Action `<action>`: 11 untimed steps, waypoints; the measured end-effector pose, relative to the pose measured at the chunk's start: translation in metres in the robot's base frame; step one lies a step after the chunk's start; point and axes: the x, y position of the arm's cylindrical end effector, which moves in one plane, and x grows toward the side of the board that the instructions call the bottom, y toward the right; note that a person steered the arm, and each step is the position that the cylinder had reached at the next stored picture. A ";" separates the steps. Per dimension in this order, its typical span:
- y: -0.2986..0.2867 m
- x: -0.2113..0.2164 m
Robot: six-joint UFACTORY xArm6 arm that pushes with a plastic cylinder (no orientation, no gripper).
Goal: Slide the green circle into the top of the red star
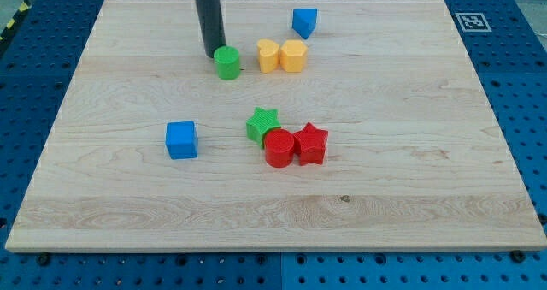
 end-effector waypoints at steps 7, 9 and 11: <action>0.072 0.084; 0.095 0.086; 0.114 0.077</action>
